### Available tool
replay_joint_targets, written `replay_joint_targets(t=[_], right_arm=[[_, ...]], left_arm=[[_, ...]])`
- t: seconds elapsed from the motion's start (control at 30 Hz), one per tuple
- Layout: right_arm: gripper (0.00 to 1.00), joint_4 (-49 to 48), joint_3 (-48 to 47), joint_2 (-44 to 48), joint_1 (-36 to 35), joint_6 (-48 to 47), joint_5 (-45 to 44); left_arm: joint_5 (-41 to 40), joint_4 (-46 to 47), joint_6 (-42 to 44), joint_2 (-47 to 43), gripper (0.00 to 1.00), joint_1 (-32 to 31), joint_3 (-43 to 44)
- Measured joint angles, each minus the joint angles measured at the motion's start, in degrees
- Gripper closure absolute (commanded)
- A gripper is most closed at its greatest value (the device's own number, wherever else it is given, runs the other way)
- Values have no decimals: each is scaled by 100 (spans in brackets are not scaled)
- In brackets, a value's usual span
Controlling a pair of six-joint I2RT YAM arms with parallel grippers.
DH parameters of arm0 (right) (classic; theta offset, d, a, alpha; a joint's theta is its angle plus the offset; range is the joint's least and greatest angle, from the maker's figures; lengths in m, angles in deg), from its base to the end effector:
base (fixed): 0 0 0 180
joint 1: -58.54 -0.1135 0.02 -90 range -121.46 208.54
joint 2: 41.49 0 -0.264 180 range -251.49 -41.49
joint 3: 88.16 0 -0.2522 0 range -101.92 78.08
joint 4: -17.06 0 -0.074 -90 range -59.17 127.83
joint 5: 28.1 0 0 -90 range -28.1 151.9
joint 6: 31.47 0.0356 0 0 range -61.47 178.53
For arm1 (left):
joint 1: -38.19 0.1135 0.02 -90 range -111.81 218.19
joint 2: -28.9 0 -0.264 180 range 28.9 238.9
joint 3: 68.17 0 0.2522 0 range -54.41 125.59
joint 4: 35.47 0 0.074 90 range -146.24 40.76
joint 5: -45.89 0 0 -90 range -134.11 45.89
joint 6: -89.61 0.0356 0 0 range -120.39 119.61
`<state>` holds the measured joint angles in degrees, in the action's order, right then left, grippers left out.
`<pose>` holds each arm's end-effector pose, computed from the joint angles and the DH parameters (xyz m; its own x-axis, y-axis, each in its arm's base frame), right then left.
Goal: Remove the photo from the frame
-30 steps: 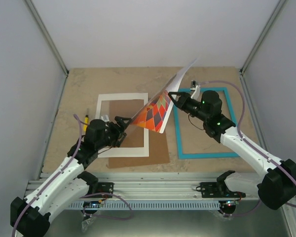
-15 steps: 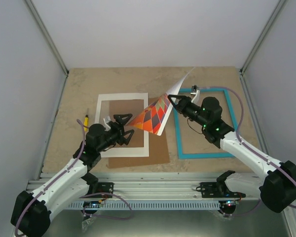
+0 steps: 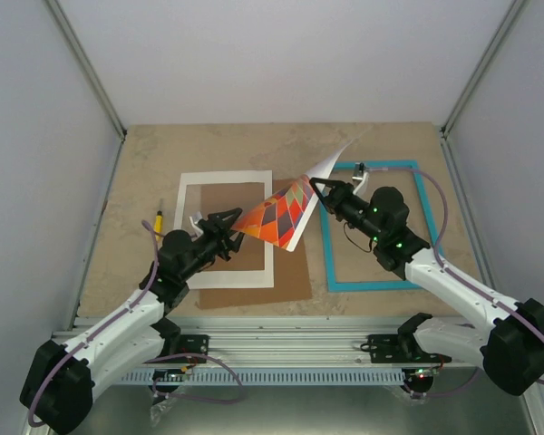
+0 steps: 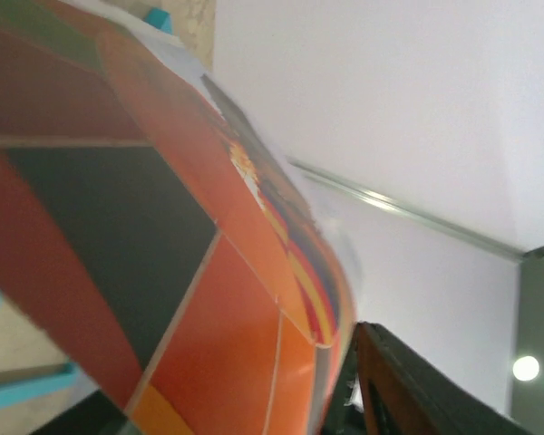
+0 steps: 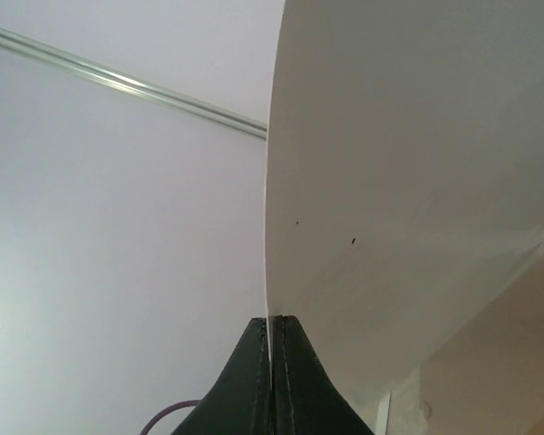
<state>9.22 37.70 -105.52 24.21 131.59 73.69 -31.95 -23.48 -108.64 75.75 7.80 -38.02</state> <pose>0.2119 0.1536 0.3036 -0.6980 0.6573 -0.2842 -0.1817 0.2213 0.9581 0.1596 -0.1023 0.2247 -0.6195 -0.7130 0.3285 -0.2788 -0.1914 -0.9411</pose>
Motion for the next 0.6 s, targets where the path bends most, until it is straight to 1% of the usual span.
replay_joint_targets(t=[0.27, 0.37, 0.47, 0.57, 0.6], right_arm=[[100, -103, 190, 101, -50, 284, -162], [99, -116, 243, 118, -81, 374, -203], [87, -114, 278, 155, -85, 428, -234], [71, -66, 341, 280, -94, 457, -251], [67, -17, 358, 343, -101, 450, -262]], left_arm=[[-247, 382, -269, -70, 87, -9, -179], [-275, 450, -256, -57, 100, -9, -177], [-308, 496, -249, -52, 100, -11, -177], [-332, 496, -188, -85, 100, -11, -166], [-350, 463, -155, -107, 100, -11, -149]])
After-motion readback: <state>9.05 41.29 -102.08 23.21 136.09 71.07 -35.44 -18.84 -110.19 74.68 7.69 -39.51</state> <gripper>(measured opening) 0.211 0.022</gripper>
